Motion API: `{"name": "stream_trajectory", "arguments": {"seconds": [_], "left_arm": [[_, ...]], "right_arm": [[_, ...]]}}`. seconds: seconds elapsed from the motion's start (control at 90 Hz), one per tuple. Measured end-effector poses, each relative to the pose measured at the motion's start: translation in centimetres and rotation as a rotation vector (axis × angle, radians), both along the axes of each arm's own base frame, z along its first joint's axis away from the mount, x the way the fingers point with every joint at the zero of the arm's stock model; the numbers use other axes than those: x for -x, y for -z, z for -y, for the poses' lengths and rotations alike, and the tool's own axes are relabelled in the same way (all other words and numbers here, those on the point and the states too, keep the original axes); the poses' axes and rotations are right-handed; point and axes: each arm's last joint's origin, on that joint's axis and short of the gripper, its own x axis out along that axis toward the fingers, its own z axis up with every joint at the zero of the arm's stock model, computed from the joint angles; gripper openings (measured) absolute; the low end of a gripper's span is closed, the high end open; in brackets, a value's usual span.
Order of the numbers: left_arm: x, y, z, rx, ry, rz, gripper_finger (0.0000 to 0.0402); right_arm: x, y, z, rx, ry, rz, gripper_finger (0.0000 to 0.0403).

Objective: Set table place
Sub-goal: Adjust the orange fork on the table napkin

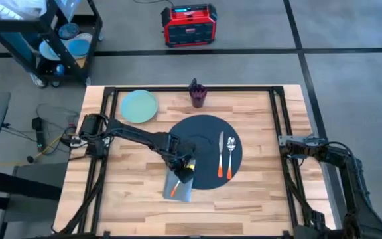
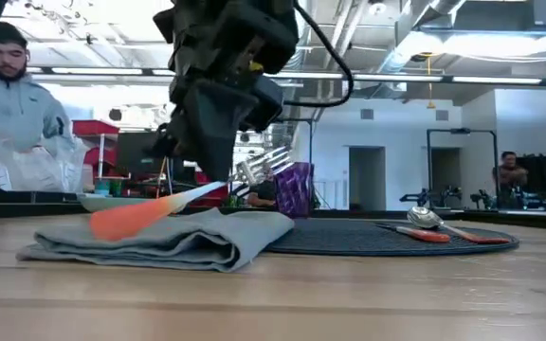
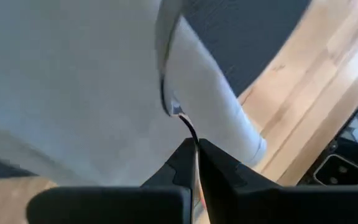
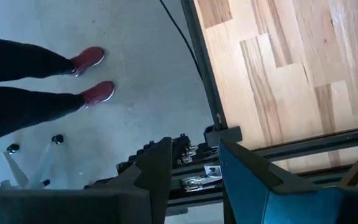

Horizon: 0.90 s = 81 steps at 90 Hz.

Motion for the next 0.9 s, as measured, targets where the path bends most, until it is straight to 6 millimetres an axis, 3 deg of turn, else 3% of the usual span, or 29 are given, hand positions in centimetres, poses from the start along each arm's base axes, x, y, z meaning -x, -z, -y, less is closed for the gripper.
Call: {"name": "stream_trajectory", "arguments": {"seconds": [0.444,0.9], "left_arm": [[0.0,1.5,-0.8,-0.008,-0.090,0.037,0.0000],[0.2,1.7,-1.3,-0.087,-0.197,-0.006,0.0000]], "right_arm": [[0.0,0.0,0.0,0.002,-0.008,0.002,0.0118],[0.0,0.0,-0.1,-0.026,0.039,-0.005,0.0118]]}}
